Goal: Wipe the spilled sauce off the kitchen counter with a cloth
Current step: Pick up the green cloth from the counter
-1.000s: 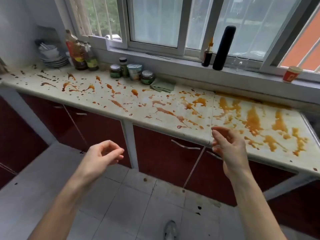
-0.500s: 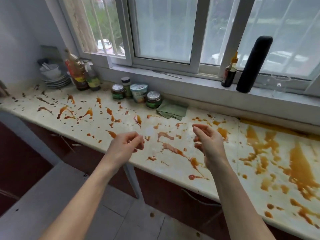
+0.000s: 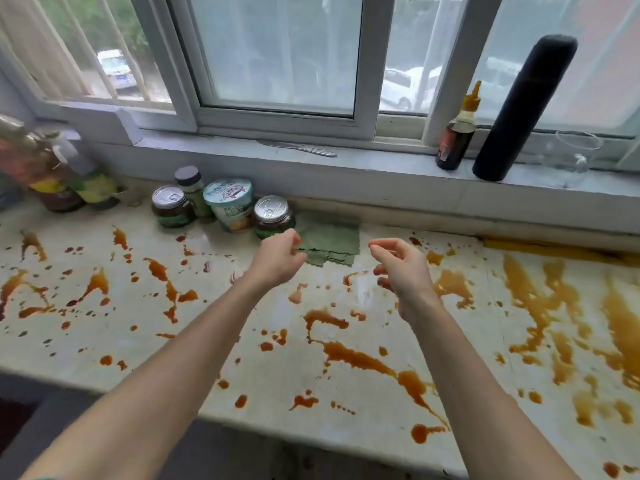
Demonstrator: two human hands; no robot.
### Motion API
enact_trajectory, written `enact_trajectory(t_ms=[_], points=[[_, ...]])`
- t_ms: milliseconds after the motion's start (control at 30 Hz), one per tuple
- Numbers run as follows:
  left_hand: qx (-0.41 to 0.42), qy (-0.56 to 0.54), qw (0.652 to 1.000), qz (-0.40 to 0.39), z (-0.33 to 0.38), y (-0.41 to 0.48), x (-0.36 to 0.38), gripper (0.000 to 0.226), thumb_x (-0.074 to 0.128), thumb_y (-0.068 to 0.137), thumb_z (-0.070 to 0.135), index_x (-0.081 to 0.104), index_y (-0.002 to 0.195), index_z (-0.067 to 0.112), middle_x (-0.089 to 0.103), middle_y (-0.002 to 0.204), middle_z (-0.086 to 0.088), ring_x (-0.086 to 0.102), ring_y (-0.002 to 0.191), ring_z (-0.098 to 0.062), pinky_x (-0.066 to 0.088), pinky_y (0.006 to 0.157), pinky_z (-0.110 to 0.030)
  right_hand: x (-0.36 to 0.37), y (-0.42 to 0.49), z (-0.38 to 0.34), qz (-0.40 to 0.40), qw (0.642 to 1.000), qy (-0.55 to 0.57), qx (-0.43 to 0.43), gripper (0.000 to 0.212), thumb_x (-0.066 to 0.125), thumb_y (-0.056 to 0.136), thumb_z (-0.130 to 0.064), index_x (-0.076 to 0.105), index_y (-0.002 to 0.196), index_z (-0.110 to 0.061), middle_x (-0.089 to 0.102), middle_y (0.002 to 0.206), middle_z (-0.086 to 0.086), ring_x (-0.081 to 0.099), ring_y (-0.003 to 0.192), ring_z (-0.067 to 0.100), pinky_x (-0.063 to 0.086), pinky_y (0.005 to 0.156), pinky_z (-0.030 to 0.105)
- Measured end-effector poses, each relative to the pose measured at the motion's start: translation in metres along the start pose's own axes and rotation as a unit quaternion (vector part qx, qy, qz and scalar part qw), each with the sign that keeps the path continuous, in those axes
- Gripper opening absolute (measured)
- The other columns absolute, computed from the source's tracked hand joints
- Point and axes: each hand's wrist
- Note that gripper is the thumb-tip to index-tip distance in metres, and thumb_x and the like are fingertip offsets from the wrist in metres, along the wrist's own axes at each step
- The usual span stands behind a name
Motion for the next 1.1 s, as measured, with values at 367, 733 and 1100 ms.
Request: enact_trajectory(t_ms=[367,733,1100], points=[[0.149,0.204,0.964,-0.082,-0.022,0.177,0.054,0.036,0.045,0.083,-0.002,0.039,0.119,0.003,0.043,0.120,-0.019,0.044,0.110,-0.038,0.042,0.082,-0.044,0.058,0.069,0.013,0.092,0.993,-0.046,0.062,0.009,0.059,0.097,-0.022,0.067,0.100,-0.020,0.066,0.092,0.000,0.060,0.075,0.013,0.050,0.063,0.024],[0.133,0.318,0.937,-0.054,-0.024,0.212,0.081,0.031,0.056,0.082,0.013,0.058,0.113,0.011,0.054,0.118,-0.012,0.047,0.111,-0.032,0.039,0.090,-0.042,0.079,0.104,0.026,0.070,0.992,-0.066,0.084,0.008,0.059,0.096,-0.022,0.067,0.094,-0.024,0.066,0.093,0.001,0.059,0.072,0.012,0.049,0.052,0.021],[0.034,-0.321,0.934,-0.155,-0.004,0.120,-0.028,0.018,0.071,0.077,0.011,0.061,0.091,0.005,0.065,0.086,-0.014,0.064,0.081,-0.024,0.054,0.069,-0.035,0.087,0.103,0.020,0.115,0.968,0.116,0.188,0.087,0.072,0.077,-0.060,0.030,0.148,-0.030,0.041,0.143,0.004,0.047,0.126,0.028,0.042,0.103,0.052]])
Point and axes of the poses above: each hand's wrist, its own y-axis towards the middle knuckle, its own x-axis out of the palm, z = x × y
